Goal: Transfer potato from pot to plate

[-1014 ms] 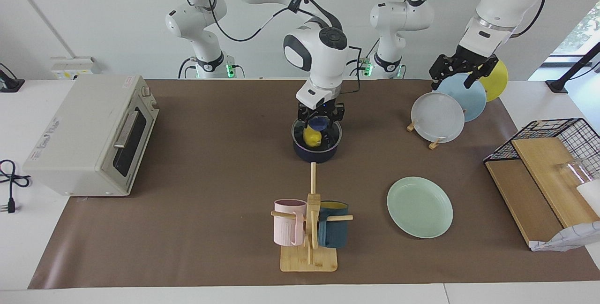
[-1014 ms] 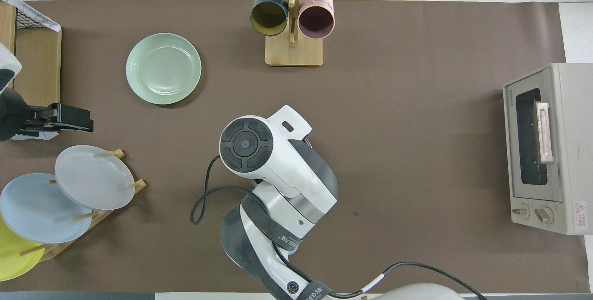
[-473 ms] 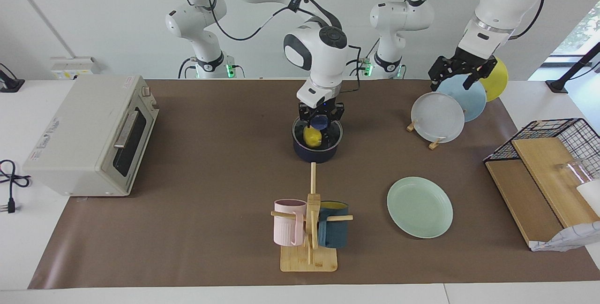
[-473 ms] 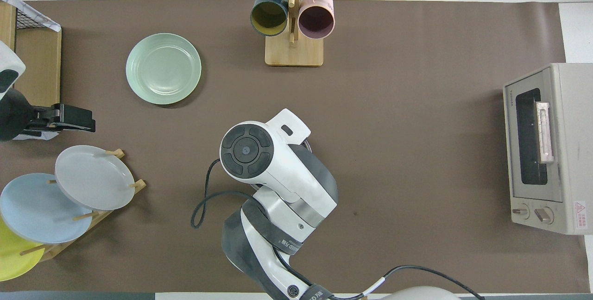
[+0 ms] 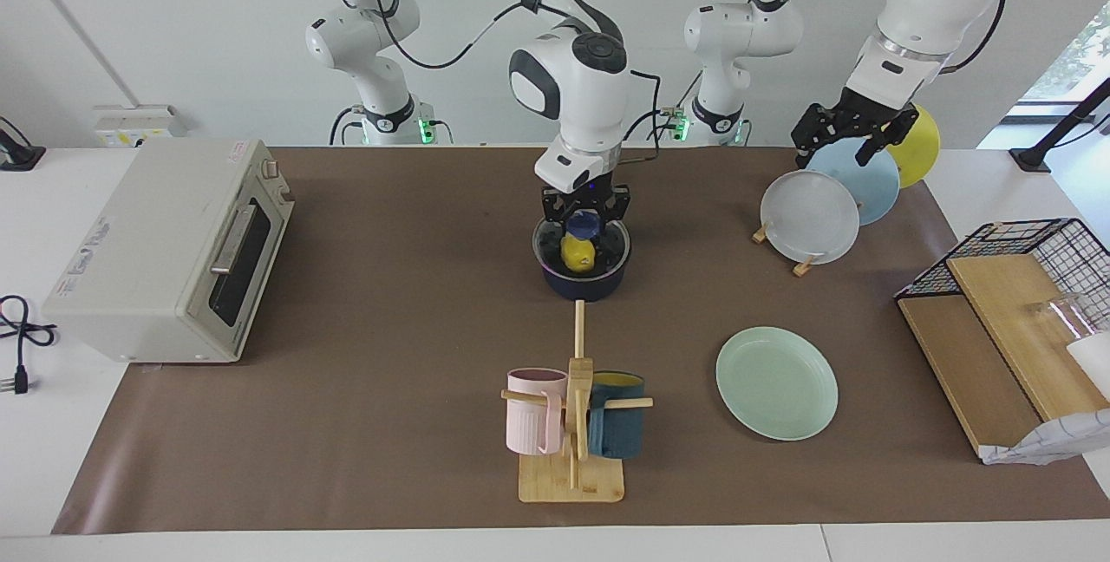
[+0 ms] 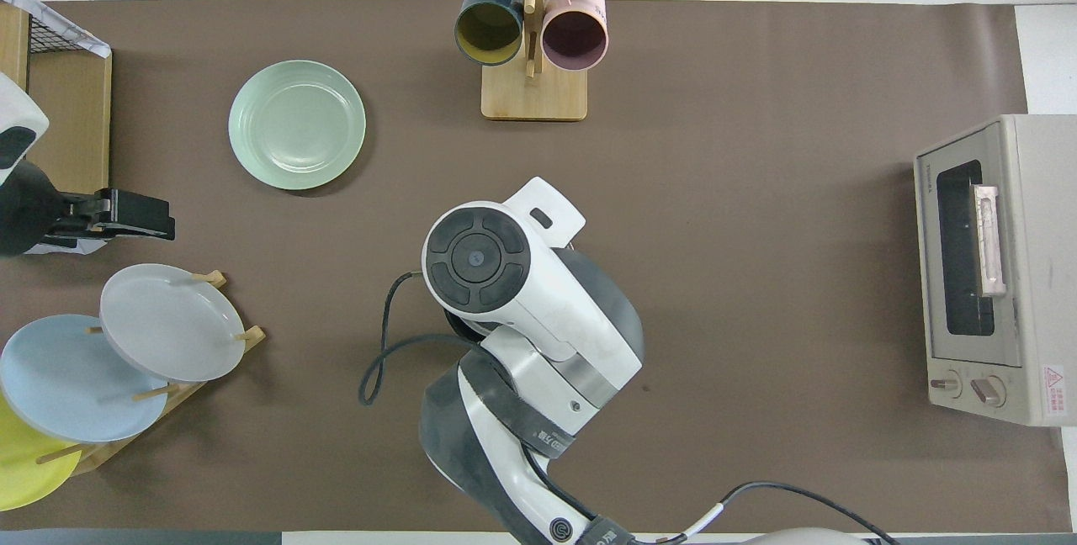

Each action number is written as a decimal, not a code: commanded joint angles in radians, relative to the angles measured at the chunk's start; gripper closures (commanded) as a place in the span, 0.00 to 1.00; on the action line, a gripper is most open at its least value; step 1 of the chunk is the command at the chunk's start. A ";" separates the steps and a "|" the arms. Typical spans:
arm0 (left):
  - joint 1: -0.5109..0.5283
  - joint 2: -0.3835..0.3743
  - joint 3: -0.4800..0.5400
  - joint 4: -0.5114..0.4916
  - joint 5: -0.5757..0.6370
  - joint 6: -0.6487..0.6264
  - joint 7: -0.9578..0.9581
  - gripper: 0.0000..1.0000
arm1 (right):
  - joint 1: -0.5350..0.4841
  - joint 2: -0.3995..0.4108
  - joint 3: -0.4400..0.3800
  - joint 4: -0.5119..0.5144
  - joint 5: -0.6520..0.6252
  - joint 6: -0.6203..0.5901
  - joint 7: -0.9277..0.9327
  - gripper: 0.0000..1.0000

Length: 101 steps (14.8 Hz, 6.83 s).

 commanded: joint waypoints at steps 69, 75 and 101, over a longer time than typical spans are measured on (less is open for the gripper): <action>-0.215 0.325 0.020 0.169 -0.055 0.199 -0.308 0.98 | -0.709 -0.364 0.009 -0.025 0.029 -0.482 -0.733 0.00; -0.062 0.513 0.019 0.170 0.002 0.475 -0.105 1.00 | -0.692 -0.378 0.005 -0.024 0.027 -0.477 -0.670 0.00; -0.021 0.571 0.020 0.155 0.065 0.542 -0.033 0.00 | -0.720 -0.378 0.003 -0.033 0.027 -0.476 -0.670 0.00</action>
